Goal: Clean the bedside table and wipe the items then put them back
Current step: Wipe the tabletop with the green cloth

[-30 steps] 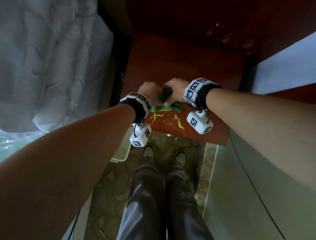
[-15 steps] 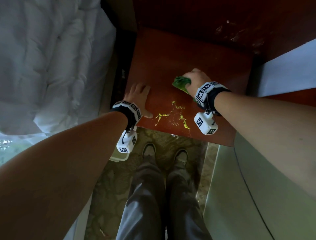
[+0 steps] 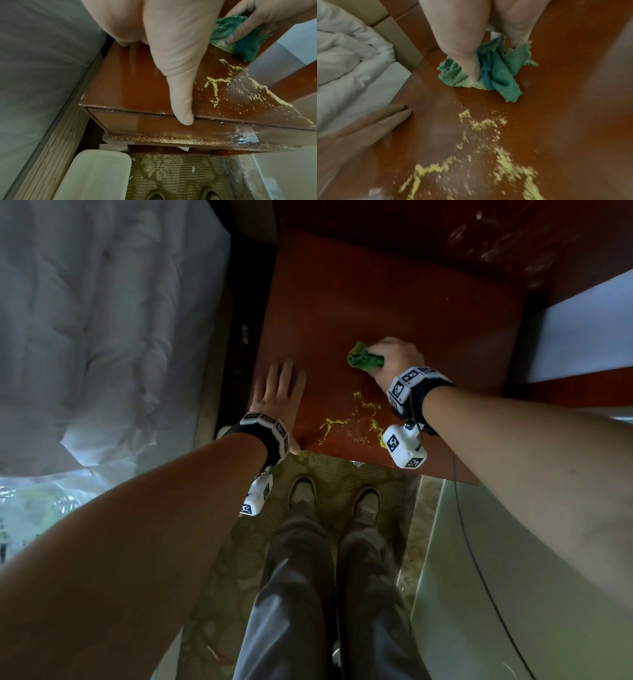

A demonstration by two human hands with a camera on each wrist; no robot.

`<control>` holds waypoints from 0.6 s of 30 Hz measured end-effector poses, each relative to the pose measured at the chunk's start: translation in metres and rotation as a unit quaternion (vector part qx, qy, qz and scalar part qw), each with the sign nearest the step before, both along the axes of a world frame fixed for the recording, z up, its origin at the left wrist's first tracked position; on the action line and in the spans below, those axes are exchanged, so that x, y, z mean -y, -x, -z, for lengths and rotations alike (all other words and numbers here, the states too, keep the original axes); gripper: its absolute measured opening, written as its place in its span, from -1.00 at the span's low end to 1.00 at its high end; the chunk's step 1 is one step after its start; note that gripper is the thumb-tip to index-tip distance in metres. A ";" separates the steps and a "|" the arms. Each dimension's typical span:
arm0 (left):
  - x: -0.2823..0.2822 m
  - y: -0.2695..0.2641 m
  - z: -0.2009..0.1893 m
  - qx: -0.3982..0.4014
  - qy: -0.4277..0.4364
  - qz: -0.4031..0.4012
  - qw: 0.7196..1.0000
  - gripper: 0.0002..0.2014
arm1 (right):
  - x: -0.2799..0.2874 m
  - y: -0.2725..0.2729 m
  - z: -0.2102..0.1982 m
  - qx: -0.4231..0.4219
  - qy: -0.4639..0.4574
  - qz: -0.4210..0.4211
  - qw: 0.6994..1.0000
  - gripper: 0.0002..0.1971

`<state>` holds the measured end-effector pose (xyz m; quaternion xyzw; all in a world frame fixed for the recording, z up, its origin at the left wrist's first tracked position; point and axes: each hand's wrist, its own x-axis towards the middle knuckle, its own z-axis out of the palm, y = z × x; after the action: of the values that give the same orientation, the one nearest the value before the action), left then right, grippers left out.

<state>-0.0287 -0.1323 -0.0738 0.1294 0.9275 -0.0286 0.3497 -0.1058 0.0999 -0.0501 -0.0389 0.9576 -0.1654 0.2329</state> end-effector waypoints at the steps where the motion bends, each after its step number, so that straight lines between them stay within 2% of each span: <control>1: 0.000 0.000 0.000 -0.004 0.001 0.002 1.000 0.59 | 0.000 -0.002 0.000 -0.002 0.007 0.000 1.000 -0.63; 5: -0.001 0.000 -0.002 -0.004 0.006 0.005 1.000 0.58 | 0.001 -0.021 0.000 0.013 0.020 -0.029 0.999 -0.62; 10: -0.005 0.001 -0.006 -0.013 0.023 0.011 1.000 0.56 | 0.013 -0.058 0.000 0.095 0.012 -0.040 0.995 -0.59; 12: -0.009 0.000 -0.008 -0.022 0.030 0.006 0.999 0.45 | 0.016 -0.066 0.000 0.117 0.011 -0.040 0.992 -0.59; 15: -0.016 0.000 -0.008 -0.039 0.019 -0.013 0.999 0.14 | 0.014 -0.069 -0.007 0.146 0.044 -0.016 0.988 -0.55; 18: -0.017 0.001 -0.006 -0.037 0.018 -0.016 0.999 0.08 | 0.005 -0.066 -0.014 0.128 0.083 0.081 0.985 -0.48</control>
<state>-0.0296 -0.1151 -0.0675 0.1071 0.9409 -0.0450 0.3180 -0.0399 0.0952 -0.0360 0.0413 0.9025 -0.2667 0.3356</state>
